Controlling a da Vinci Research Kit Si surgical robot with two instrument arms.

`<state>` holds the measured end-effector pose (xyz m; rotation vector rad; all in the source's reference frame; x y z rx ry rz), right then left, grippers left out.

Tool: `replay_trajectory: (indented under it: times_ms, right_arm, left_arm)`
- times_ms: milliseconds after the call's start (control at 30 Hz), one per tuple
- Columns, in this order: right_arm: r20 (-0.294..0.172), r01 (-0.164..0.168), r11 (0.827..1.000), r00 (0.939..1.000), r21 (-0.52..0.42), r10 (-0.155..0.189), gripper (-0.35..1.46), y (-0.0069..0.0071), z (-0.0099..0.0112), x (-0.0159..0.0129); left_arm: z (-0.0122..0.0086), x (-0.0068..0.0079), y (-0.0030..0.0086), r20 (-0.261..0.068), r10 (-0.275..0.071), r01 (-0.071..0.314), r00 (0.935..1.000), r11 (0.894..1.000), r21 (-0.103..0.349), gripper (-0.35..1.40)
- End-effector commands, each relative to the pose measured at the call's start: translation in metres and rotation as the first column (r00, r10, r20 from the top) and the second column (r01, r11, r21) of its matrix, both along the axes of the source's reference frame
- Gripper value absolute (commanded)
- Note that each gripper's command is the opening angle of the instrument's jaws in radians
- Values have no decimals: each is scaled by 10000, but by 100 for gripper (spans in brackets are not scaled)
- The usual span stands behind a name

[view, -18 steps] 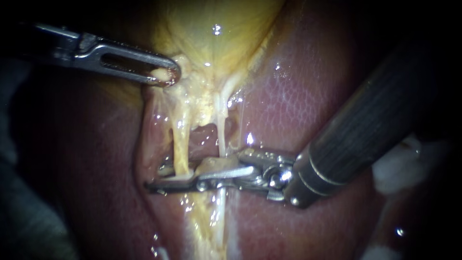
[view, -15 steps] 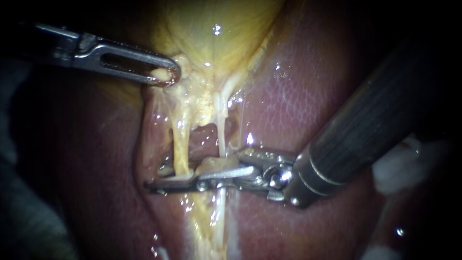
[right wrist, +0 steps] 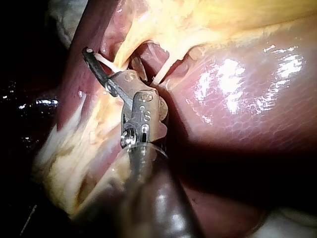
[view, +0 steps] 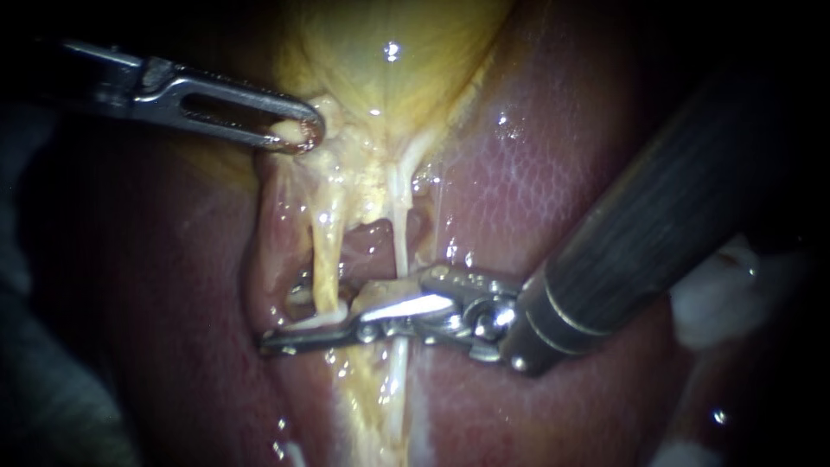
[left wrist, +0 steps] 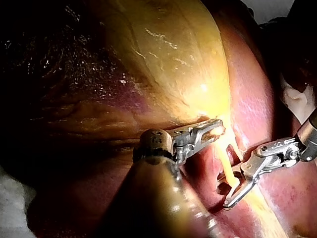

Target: Clipping first clip left tube

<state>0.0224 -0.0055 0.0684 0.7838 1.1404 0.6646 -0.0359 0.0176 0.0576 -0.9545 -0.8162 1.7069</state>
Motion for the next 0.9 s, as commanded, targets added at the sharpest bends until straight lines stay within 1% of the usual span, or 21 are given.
replay_trajectory:
  times_ms: [33, 300, 500, 600, 700, 900]
  right_arm:
    - [-12, 17, 10000, 10000, -61, -17, 50, 1, 0, -2]
    - [-22, 17, 10000, 10000, -39, -17, 50, 3, -3, -6]
    - [52, 11, 10000, 10000, 11, -11, 50, 10, -12, -14]
    - [111, 114, 9999, 9999, 94, -115, 50, 18, -19, -21]
    - [72, 211, 9997, 9997, 116, -212, 50, 24, -24, -28]
    - [-5, 384, 9990, 9993, 208, -384, 50, 30, -31, -43]
  left_arm:
    - [0, 0, 0, 2, 2, -2, 10000, 10000, -1, -35]
    - [0, 1, 0, 4, 5, -5, 10000, 10000, -2, -35]
    - [0, 1, 0, 5, 8, -8, 10000, 10000, -2, -35]
    - [0, 1, 0, 5, 8, -8, 10000, 10000, -2, -35]
    - [0, 2, 0, 6, 10, -10, 10000, 10000, -2, -35]
    - [0, 2, 0, 7, 11, -11, 10000, 10000, -2, -35]
